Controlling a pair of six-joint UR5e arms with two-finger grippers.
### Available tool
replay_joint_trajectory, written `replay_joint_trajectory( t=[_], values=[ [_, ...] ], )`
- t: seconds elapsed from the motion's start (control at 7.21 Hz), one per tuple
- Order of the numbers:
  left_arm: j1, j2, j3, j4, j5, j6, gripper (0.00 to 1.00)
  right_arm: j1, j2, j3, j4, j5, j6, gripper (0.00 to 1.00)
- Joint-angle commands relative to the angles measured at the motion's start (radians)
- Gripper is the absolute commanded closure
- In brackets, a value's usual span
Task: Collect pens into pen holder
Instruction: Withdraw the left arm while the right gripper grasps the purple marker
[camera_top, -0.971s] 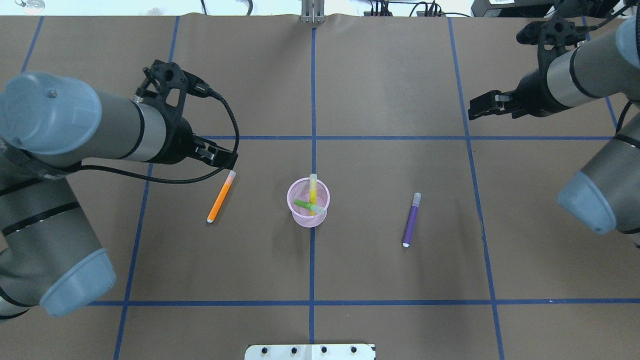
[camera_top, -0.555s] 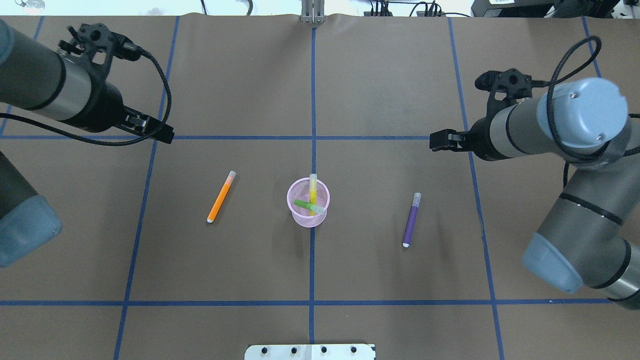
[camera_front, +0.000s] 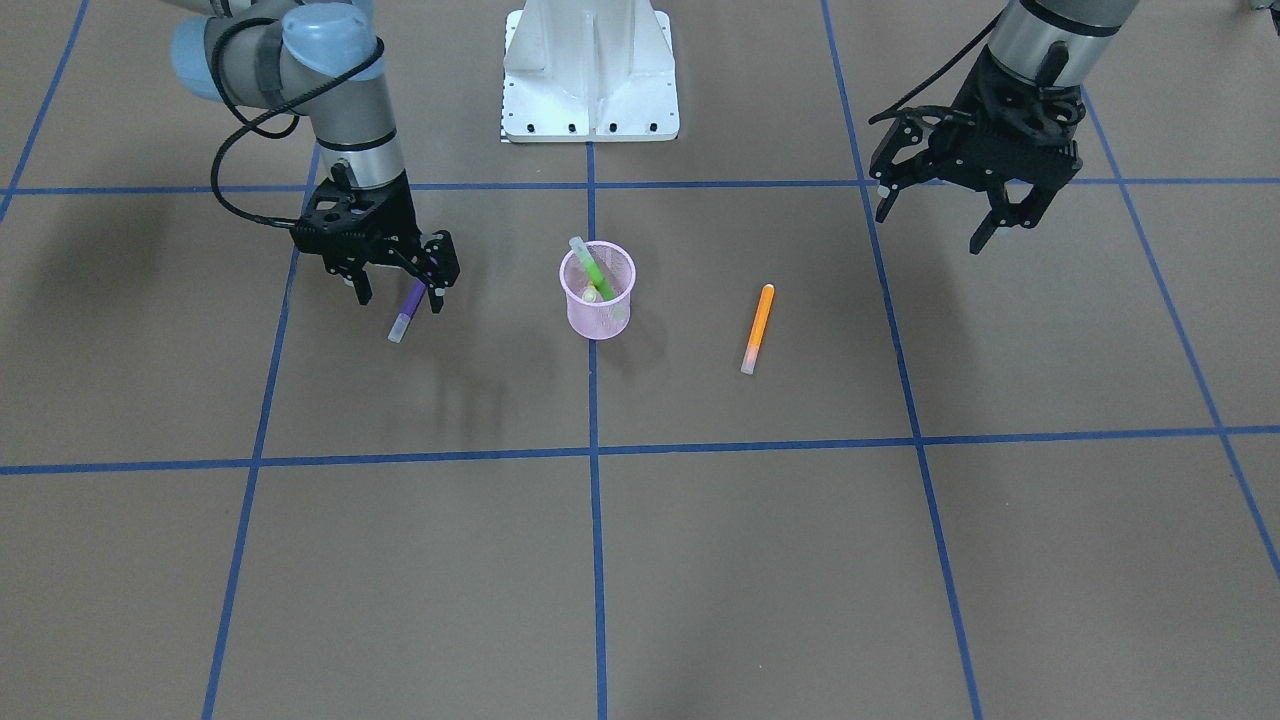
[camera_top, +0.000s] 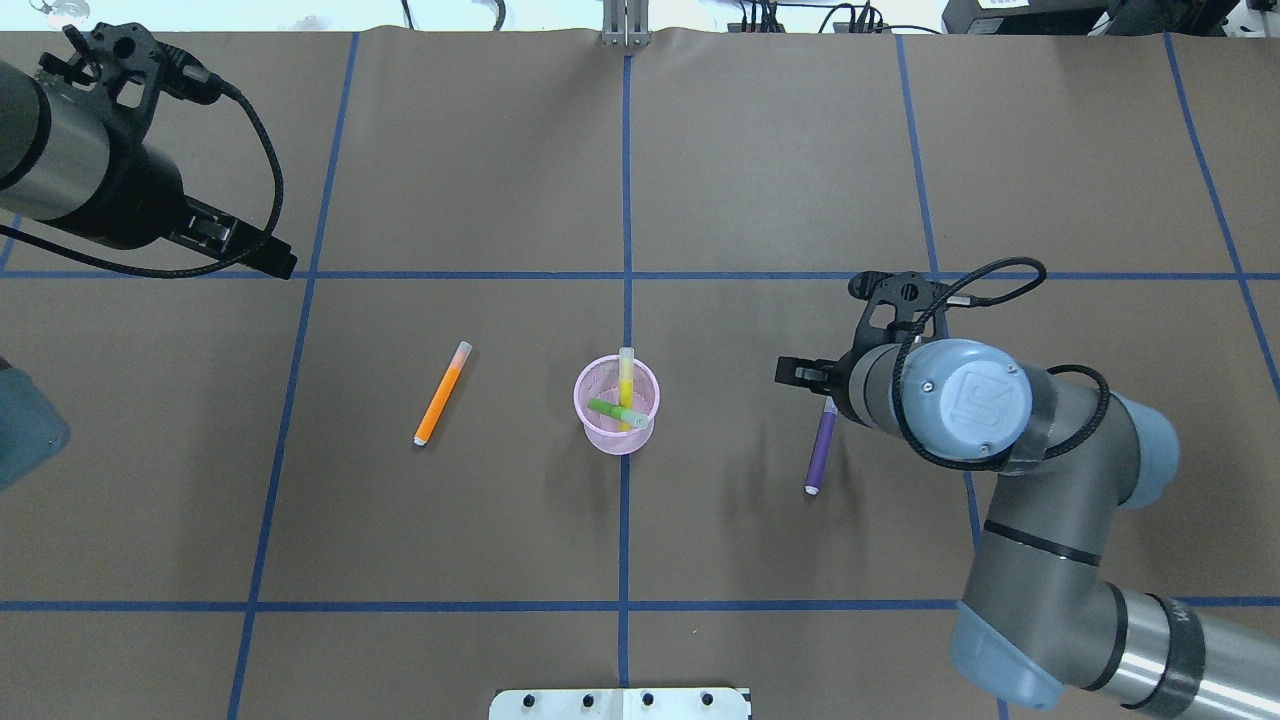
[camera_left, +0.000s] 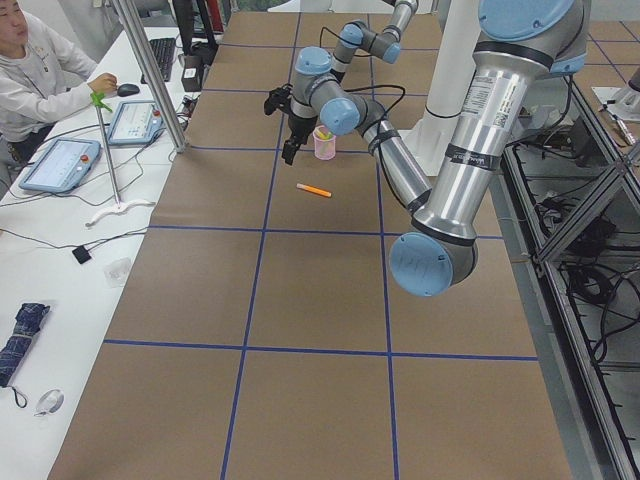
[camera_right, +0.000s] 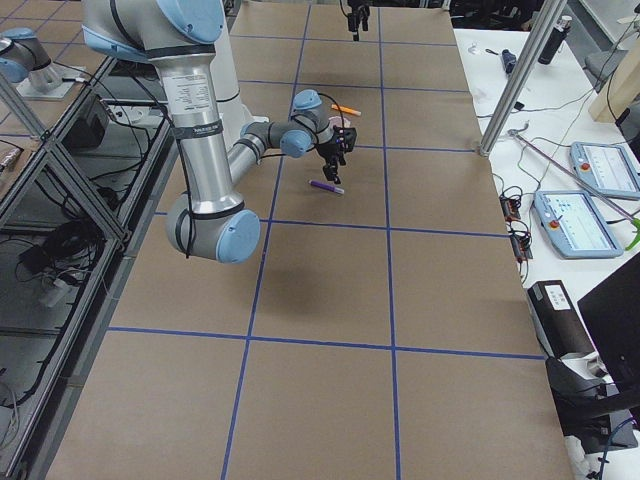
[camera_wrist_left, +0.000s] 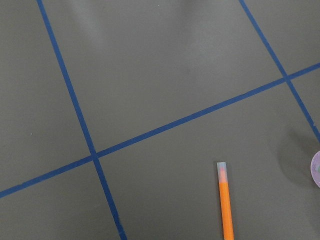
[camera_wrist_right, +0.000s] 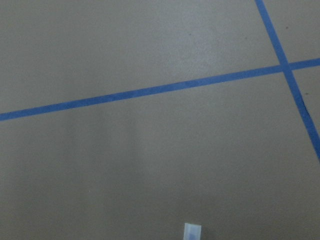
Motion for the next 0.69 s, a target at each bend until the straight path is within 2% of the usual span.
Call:
replay_joint_trajectory(
  t=[0.0,0.42,0.55],
  values=[
    [-0.001,-0.001,-0.004,0.0,0.001,0.0,0.0,-0.014,0.024,-0.041,-0.023,-0.019,0.026,0.3],
    [0.002,-0.002,-0.004,-0.001,0.001,-0.002,0.0,-0.014,0.002,-0.044,-0.02,-0.02,0.067,0.47],
    [0.002,-0.002,-0.004,-0.001,0.001,-0.002,0.0,-0.014,-0.007,-0.046,-0.02,-0.02,0.072,0.48]
  ],
)
